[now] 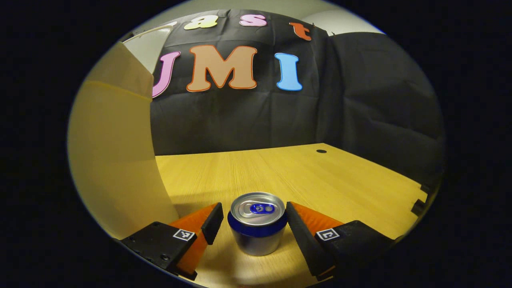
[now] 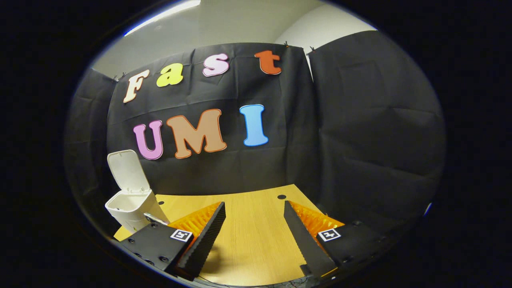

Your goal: Press the lid of the desktop garbage bin to open it, pick up the crumpled paper on the desktop and throw it into the bin, then pick up the pop can on the desktop and drop it into the bin, and finally close the garbage bin lid.

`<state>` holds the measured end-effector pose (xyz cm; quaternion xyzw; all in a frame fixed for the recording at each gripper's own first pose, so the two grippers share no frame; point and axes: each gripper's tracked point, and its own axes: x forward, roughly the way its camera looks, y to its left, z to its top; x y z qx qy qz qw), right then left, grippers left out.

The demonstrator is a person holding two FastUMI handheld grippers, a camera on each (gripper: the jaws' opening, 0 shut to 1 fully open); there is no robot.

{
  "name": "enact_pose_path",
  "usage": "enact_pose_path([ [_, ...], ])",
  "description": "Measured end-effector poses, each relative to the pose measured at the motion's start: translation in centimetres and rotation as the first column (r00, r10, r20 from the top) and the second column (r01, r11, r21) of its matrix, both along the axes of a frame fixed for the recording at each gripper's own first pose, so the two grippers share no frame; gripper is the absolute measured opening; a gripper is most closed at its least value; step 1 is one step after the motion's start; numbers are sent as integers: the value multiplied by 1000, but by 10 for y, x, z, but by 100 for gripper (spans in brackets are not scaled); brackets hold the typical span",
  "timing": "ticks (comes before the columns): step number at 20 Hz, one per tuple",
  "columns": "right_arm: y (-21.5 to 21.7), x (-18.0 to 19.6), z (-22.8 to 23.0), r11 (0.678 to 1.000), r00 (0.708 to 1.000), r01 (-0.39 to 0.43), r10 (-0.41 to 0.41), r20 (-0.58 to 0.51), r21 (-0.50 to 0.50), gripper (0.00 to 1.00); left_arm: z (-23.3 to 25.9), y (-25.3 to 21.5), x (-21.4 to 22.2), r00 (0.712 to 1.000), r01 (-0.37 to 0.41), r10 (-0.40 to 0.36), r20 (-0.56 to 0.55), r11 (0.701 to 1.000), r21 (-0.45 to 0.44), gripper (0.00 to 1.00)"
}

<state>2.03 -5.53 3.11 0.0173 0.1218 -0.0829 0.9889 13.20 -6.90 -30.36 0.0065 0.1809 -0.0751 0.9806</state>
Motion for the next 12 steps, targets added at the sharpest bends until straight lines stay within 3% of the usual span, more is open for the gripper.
enact_pose_path([
  [5, -1, 0, -10, 999, 999, 38, -38, -11, 0, 96, -23, 3, 2, 998, -3, 3, -63, 1000, 1, 95],
  [8, 0, 3, -11, 999, 999, 37, -37, -6, 15, 96, -23, 1, 4, 998, -5, 5, -68, 1000, 5, 78],
  [12, -3, 4, -12, 999, 999, 34, -34, -2, 23, 96, -15, 1, 0, 997, 5, -5, -73, 1000, -3, 78],
])
